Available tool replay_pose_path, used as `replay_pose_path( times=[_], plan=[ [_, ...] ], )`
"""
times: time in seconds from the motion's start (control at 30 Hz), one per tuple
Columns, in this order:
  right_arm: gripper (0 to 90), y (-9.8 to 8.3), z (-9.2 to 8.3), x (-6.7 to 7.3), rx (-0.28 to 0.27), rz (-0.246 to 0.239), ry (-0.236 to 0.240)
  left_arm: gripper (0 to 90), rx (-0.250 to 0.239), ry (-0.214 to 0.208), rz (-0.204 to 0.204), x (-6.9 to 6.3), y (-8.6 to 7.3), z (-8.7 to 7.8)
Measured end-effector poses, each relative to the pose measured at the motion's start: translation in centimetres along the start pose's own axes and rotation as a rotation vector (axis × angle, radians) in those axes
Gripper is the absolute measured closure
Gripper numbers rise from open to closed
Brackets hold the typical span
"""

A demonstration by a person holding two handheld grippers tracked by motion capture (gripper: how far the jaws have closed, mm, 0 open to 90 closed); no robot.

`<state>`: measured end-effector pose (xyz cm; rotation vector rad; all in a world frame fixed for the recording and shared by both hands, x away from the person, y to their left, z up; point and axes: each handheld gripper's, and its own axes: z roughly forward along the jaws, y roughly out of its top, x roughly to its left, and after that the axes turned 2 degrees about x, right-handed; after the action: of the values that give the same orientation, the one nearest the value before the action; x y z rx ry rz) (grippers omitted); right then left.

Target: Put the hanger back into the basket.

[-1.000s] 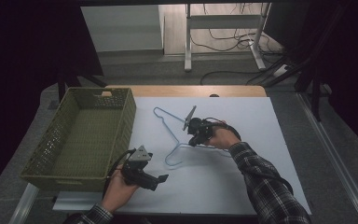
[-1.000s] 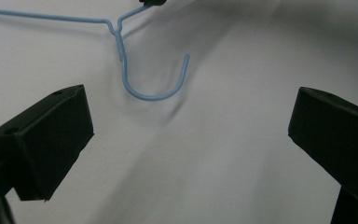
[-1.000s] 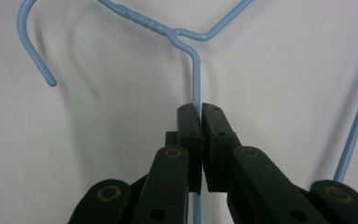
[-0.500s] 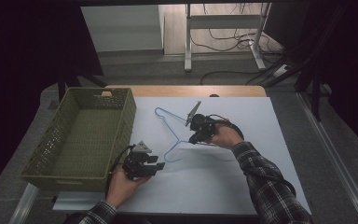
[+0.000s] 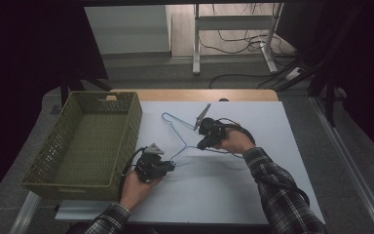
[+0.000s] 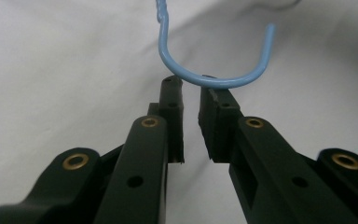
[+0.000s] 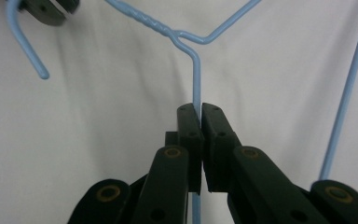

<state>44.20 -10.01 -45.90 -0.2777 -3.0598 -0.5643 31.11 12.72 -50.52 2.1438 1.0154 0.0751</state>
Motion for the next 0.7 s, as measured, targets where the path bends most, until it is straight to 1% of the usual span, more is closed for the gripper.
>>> replay_pose_path(
  times=[0.1, 0.13, 0.17, 0.23, 0.27, 0.3, 0.37, 0.4, 0.43, 0.47, 0.5, 0.53, 0.6, 0.63, 0.67, 0.7],
  plan=[
    [86.5, -0.4, 0.9, 0.0, 0.023, 0.012, 0.008, 78.1, -0.027, -0.012, 0.001, -0.1, 0.3, -0.1],
    [86.4, -0.4, 1.1, 0.0, 0.026, 0.011, 0.011, 77.5, -0.027, -0.012, 0.001, -0.1, 0.3, -0.1],
    [86.2, -0.5, 1.1, 0.1, 0.025, 0.012, 0.009, 77.4, -0.023, -0.007, 0.011, -0.1, 0.4, 0.0],
    [85.2, -0.5, 1.0, 0.0, 0.017, 0.02, 0.005, 77.2, -0.035, -0.02, 0.005, -0.1, 0.4, 0.1],
    [85.2, -0.5, 1.0, 0.0, 0.017, 0.02, 0.005, 77.1, -0.035, -0.02, 0.005, -0.1, 0.4, 0.1],
    [79.9, -0.5, 0.6, 0.0, 0.009, 0.025, -0.01, 76.7, -0.036, -0.016, 0.012, -0.2, 0.6, 0.1],
    [73.2, -0.3, 0.3, 0.0, -0.005, 0.035, -0.016, 76.5, -0.04, -0.019, 0.019, -0.3, 0.7, 0.1],
    [73.2, -0.3, 0.3, 0.0, -0.005, 0.035, -0.016, 76.1, -0.04, -0.019, 0.019, -0.3, 0.7, 0.1],
    [68.1, 0.1, 0.4, 0.3, -0.001, 0.048, -0.031, 75.8, -0.04, -0.021, 0.023, -0.3, 0.7, 0.1],
    [68.1, 0.1, 0.4, 0.3, -0.001, 0.048, -0.031, 75.4, -0.04, -0.021, 0.023, -0.3, 0.7, 0.1],
    [66.2, 0.6, 1.0, 0.8, 0.014, 0.037, -0.054, 75.0, -0.042, -0.022, 0.022, -0.4, 0.8, 0.2],
    [65.8, 0.8, 1.3, 0.9, 0.017, 0.027, -0.062, 74.7, -0.042, -0.022, 0.022, -0.4, 0.8, 0.2],
    [66.5, 1.2, 1.9, 1.4, 0.043, 0.01, -0.096, 74.0, -0.046, -0.024, 0.022, -0.5, 0.8, 0.2],
    [69.3, 1.3, 2.2, 1.6, 0.051, 0.004, -0.113, 73.9, -0.047, -0.025, 0.023, -0.6, 0.8, 0.2],
    [72.9, 1.4, 2.5, 1.8, 0.063, -0.014, -0.133, 73.7, -0.048, -0.024, 0.025, -0.6, 0.8, 0.2],
    [79.3, 1.4, 2.6, 1.9, 0.079, -0.027, -0.15, 73.3, -0.048, -0.023, 0.026, -0.6, 0.8, 0.2]
  ],
)
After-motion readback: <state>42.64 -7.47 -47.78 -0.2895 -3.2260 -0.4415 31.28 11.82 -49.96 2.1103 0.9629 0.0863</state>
